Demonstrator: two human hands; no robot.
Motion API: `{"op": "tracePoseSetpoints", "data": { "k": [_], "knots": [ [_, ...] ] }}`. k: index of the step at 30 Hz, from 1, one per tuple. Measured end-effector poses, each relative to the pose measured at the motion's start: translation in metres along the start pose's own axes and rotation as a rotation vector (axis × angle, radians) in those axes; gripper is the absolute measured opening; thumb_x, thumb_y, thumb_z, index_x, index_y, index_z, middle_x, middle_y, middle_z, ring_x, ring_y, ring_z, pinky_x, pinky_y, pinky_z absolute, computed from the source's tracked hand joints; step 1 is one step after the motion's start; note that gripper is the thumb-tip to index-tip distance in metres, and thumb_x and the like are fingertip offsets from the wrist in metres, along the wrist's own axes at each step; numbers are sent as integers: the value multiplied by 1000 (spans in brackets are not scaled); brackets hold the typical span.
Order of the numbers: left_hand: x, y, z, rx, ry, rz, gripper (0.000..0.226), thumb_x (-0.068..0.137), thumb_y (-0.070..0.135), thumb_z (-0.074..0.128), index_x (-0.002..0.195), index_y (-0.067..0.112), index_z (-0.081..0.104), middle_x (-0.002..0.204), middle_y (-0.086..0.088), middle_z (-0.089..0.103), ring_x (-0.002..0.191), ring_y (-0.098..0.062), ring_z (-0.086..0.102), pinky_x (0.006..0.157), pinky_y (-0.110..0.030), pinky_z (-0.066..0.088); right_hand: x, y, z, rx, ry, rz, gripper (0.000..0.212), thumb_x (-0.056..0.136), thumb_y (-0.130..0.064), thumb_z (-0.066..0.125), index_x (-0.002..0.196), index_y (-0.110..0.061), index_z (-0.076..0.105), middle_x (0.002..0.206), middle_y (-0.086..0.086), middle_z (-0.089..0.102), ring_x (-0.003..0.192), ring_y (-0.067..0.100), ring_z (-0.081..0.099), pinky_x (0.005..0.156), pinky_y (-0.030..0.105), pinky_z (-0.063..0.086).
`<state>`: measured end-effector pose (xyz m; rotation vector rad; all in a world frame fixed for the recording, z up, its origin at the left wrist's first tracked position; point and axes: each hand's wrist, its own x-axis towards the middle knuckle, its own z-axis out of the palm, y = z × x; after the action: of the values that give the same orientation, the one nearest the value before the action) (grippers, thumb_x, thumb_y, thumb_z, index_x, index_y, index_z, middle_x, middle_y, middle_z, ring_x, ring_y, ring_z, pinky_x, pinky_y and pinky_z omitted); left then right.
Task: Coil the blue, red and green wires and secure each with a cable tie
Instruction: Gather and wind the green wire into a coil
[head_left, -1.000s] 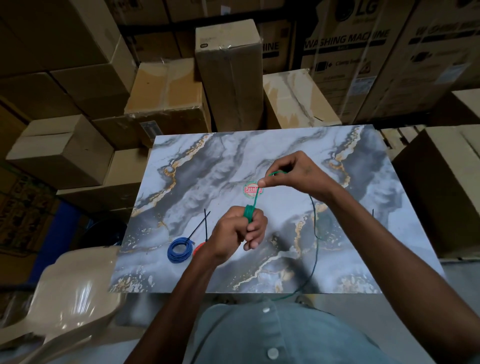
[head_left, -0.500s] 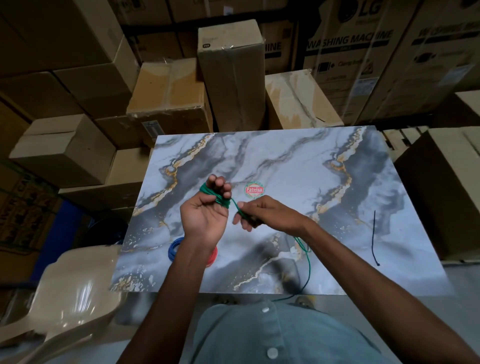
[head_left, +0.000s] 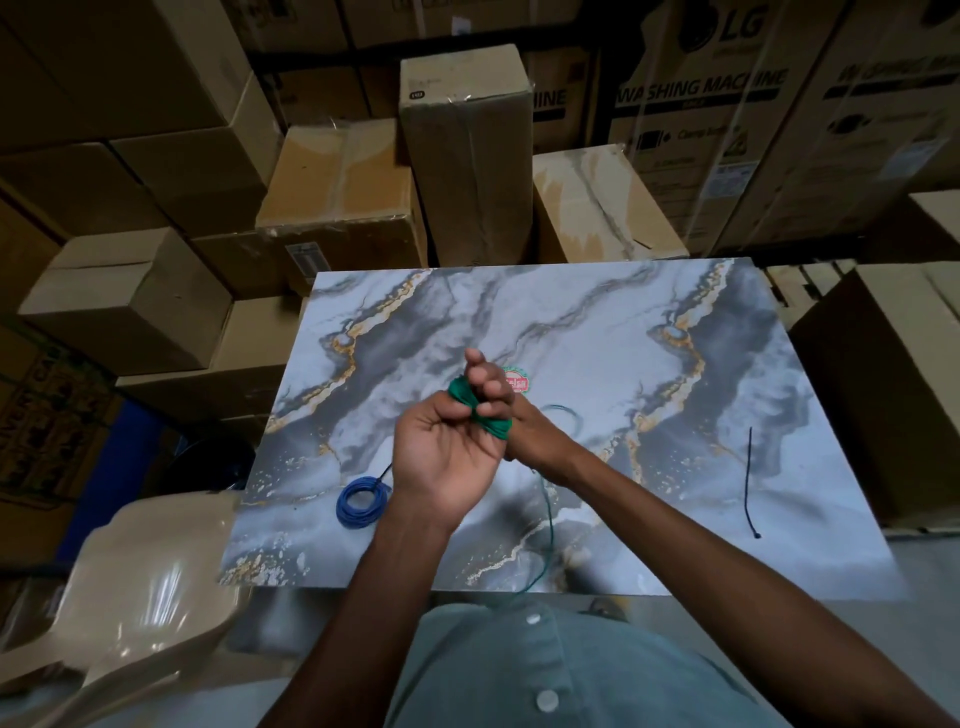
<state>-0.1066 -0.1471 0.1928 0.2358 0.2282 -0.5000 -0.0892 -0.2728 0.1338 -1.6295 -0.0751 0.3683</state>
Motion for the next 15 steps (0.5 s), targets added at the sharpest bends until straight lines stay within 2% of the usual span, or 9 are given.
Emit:
{"op": "tracePoseSetpoints", "data": {
  "k": [1, 2, 4, 6, 8, 10, 11, 12, 15],
  "knots": [
    [-2, -5, 1, -20, 4, -33, 44, 72, -11, 36, 110, -8, 60, 92, -15, 56, 84, -27, 59, 70, -31, 52, -2, -3, 3, 22, 0, -8, 31, 99, 8, 55, 101, -22, 63, 91, 0, 60, 74, -8, 60, 69, 15, 45],
    [-3, -9, 2, -35, 8, -59, 47, 73, -9, 31, 112, -9, 58, 92, -15, 55, 84, -27, 58, 70, -31, 51, -5, -6, 5, 35, -15, -16, 40, 100, 12, 51, 103, -27, 54, 101, -11, 54, 79, -23, 57, 75, 7, 45],
    [-5, -10, 2, -45, 10, -83, 54, 74, -4, 22, 115, -8, 56, 91, -15, 55, 83, -26, 56, 70, -29, 49, -9, -2, 9, -11, -78, 4, 45, 101, 13, 48, 97, -32, 49, 100, -18, 50, 78, -30, 54, 76, 1, 43],
    [-4, -5, 2, -50, 3, -82, 54, 74, -3, 19, 114, -7, 56, 90, -15, 54, 83, -26, 56, 71, -29, 49, -9, 6, 7, -82, -84, 2, 37, 101, 9, 50, 85, -24, 55, 76, -20, 55, 63, -17, 55, 64, 7, 43],
    [-2, 3, 0, -57, 2, -83, 53, 74, -3, 17, 108, -5, 58, 89, -14, 54, 83, -25, 55, 72, -28, 48, -4, 15, 0, -86, 29, -7, 22, 98, -13, 57, 80, -1, 63, 59, -15, 52, 54, -2, 46, 60, 20, 39],
    [-1, 7, 0, -37, -12, -87, 48, 74, -5, 20, 101, -2, 59, 86, -12, 54, 81, -24, 56, 71, -28, 48, 3, 15, -6, -64, 182, -35, 39, 96, -35, 61, 97, 2, 70, 73, 6, 65, 66, 22, 58, 71, 39, 52],
    [-1, 7, -1, -1, -12, -86, 42, 73, -8, 26, 97, 0, 59, 84, -11, 53, 79, -24, 57, 69, -29, 50, 7, 15, -10, -45, 226, -44, 37, 97, -40, 62, 101, -5, 74, 87, 18, 70, 80, 39, 63, 81, 52, 56],
    [-2, 4, -1, 57, -2, -84, 36, 70, -10, 34, 92, 1, 60, 81, -10, 53, 76, -23, 57, 66, -28, 50, 8, 14, -16, -51, 250, -49, 34, 97, -42, 62, 104, -12, 76, 96, 23, 71, 89, 46, 64, 87, 62, 55],
    [-3, -6, -1, 176, -28, -77, 29, 65, -9, 41, 82, 6, 59, 75, -6, 50, 71, -20, 55, 61, -25, 49, 10, 4, -25, -103, 271, -79, 35, 95, -47, 59, 99, -16, 74, 95, 27, 68, 86, 39, 65, 88, 65, 53]
  ]
}}
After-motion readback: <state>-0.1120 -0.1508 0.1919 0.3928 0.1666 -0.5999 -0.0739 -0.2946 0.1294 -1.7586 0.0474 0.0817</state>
